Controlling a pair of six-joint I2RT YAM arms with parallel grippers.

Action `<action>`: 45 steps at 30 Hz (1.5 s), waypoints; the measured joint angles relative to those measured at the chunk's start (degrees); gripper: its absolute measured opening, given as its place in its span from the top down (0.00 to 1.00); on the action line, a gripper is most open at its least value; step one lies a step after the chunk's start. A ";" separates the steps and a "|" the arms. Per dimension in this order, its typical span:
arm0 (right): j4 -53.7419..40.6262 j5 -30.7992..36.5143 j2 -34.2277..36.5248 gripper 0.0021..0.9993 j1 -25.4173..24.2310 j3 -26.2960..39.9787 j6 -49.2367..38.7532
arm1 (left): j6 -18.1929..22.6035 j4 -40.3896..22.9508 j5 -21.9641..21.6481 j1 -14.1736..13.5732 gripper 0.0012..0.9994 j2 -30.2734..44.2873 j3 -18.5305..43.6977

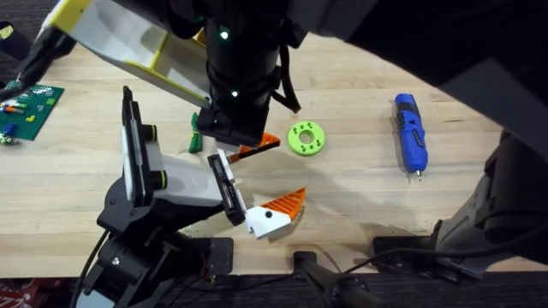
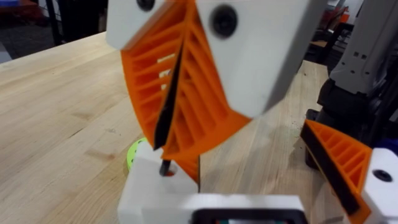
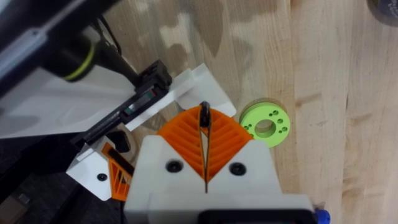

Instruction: Pick up the gripper from the table and insert it into the empty holder that is missing its gripper. Then pick up a screw, insert it into the mounting hole, and use the screwdriver to tighten it. Finally, clean up the table by picking up the vegetable and placing it into the bucket.

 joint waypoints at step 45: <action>-2.57 -2.19 0.00 0.99 -0.44 2.02 -0.78 | -0.06 0.02 0.04 0.00 0.01 0.00 0.00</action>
